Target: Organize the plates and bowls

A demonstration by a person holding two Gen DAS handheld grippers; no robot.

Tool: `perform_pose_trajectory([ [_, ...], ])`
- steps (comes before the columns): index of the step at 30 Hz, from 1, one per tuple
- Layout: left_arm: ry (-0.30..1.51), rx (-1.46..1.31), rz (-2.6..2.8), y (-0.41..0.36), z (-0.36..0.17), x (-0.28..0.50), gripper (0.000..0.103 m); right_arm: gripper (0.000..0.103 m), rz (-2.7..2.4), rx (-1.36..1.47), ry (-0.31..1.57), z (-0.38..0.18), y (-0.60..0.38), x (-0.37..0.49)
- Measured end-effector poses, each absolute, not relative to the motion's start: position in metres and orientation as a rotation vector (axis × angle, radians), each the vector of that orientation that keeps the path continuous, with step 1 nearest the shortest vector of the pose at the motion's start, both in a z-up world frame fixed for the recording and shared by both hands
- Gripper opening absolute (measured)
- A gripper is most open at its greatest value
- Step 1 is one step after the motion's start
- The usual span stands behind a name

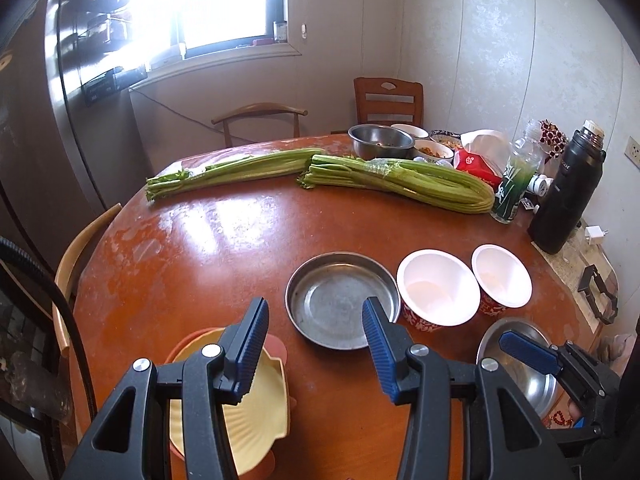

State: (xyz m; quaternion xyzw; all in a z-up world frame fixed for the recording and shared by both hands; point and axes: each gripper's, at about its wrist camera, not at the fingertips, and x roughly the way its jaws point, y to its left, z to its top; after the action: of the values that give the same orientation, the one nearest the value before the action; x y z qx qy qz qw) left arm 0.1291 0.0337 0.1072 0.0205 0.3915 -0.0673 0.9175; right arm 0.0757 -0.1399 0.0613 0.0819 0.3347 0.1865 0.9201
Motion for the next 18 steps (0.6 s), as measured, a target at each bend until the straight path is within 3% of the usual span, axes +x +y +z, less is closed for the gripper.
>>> perform_pose_trajectory([
  [18, 0.931, 0.076, -0.171, 0.029, 0.087, 0.197, 0.049, 0.069, 0.342, 0.218, 0.864, 0.037, -0.138, 0.125],
])
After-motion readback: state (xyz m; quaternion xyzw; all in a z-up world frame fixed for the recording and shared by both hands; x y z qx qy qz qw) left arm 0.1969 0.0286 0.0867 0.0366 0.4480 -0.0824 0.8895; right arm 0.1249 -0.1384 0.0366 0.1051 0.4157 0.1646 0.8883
